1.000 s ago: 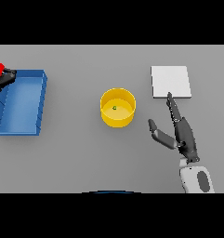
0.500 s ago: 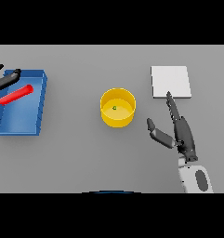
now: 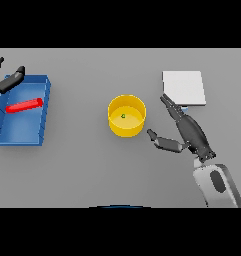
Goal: Pick up the red beaker and tilt it to pour out 1 green nut into yellow bowl. Pick up the yellow bowl and place it on the metallic measuring scale.
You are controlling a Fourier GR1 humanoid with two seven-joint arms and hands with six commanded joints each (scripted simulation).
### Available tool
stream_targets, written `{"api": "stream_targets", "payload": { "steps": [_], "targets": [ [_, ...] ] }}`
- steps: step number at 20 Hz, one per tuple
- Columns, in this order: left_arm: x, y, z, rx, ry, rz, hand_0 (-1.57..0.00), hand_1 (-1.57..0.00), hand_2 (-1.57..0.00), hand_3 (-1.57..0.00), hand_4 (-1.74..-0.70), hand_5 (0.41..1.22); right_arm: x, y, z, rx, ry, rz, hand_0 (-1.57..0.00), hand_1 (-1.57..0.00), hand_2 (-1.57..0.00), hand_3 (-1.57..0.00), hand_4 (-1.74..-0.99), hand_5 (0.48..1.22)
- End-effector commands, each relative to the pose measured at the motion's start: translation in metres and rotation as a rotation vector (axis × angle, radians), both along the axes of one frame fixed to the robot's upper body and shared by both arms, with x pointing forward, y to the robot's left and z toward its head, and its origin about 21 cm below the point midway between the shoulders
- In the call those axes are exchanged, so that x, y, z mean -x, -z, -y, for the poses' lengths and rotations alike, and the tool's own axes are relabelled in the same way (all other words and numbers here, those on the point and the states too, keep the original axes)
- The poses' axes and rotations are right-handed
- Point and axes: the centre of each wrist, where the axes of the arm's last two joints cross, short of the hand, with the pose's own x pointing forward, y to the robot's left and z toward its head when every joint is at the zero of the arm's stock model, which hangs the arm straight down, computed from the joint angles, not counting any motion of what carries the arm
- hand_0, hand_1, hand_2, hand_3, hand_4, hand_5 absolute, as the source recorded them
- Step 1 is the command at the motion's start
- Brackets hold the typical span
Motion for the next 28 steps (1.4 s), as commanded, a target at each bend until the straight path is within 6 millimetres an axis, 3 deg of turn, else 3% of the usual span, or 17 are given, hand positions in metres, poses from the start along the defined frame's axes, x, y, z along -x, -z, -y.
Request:
{"api": "stream_targets", "payload": {
  "steps": [1,6,9,19,28],
  "targets": [
    [0.003,0.003,0.0,0.0,0.006,-0.003,-0.01,-0.01,-0.01,-0.01,-0.8,0.673,-0.006,-0.002,-0.002,0.076,-0.029,-0.009,0.0,0.0,0.0,0.0,-1.128,0.637],
    [0.005,0.001,0.004,0.016,-0.004,-0.012,0.0,0.0,0.0,0.0,-0.81,0.688,-0.033,-0.03,-0.024,0.408,-0.254,0.093,0.0,0.0,0.0,0.0,-1.152,0.632],
    [0.007,0.001,0.0,0.003,0.004,-0.015,0.0,0.0,0.0,0.0,-0.81,0.687,-0.047,-0.032,-0.035,0.552,-0.373,0.114,0.0,0.0,0.0,0.0,-1.167,0.639],
    [0.007,0.003,0.0,0.017,0.006,-0.027,0.0,0.0,0.0,0.0,-0.81,0.696,-0.078,-0.021,-0.073,0.81,-0.62,0.055,0.0,0.0,0.0,0.0,-1.161,0.658],
    [0.006,0.002,-0.006,-0.008,0.004,-0.026,0.0,0.0,0.0,0.0,-0.8,0.704,-0.096,-0.011,-0.091,0.95,-0.678,-0.036,0.0,0.0,0.0,-0.01,-1.186,0.684]
  ]
}}
